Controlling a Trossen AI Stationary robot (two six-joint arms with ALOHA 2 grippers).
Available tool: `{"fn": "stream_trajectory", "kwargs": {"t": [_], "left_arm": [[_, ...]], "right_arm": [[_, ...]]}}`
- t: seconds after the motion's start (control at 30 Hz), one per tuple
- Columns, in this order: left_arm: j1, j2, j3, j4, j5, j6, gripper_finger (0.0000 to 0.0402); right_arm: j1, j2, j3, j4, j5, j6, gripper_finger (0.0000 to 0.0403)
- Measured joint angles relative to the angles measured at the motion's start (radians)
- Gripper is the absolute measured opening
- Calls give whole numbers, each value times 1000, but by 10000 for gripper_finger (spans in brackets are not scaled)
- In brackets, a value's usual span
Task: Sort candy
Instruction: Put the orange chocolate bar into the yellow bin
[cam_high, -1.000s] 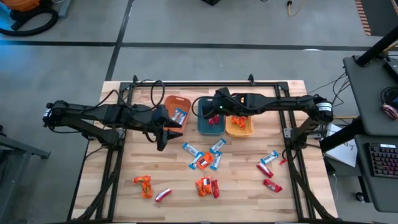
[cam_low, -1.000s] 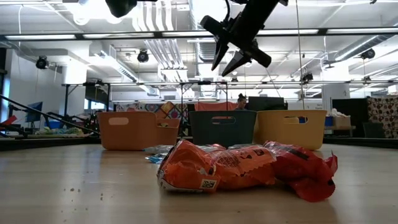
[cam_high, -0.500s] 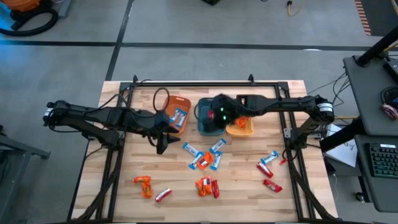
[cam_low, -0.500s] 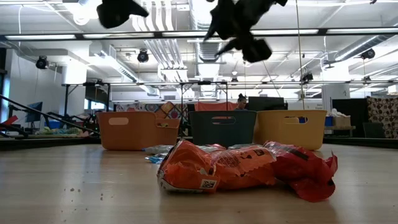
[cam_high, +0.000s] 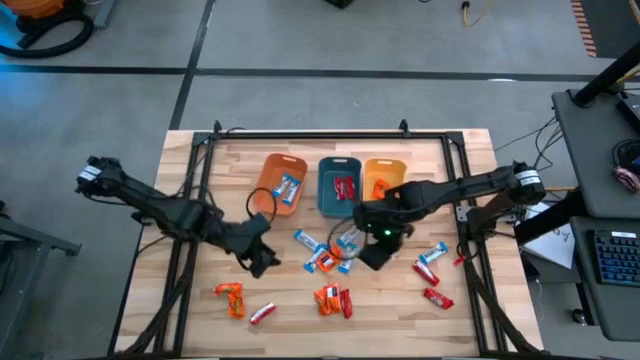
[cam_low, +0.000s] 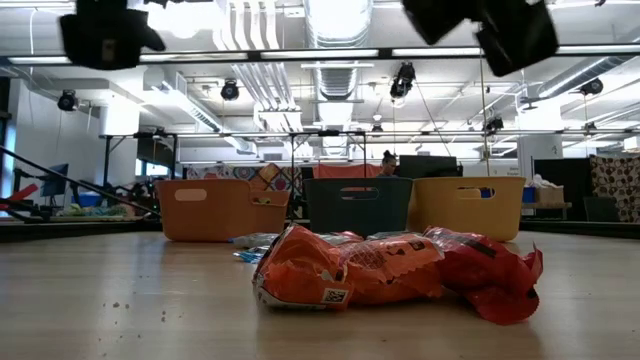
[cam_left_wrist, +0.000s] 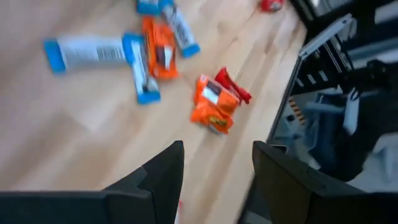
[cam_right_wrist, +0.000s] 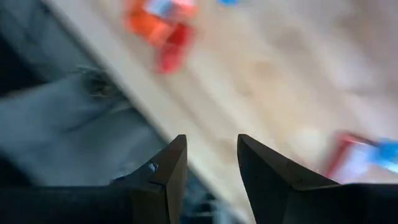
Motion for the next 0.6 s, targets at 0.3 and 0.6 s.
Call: {"fn": "stream_trajectory", "kwargs": {"t": [0.3, 0.6], "left_arm": [[-97, 253, 76, 150, 2, -281, 174], [-110, 454, 169, 131, 89, -340, 174]], "right_arm": [[70, -87, -11, -86, 200, -49, 153], [90, -251, -12, -69, 336, -39, 187]]}}
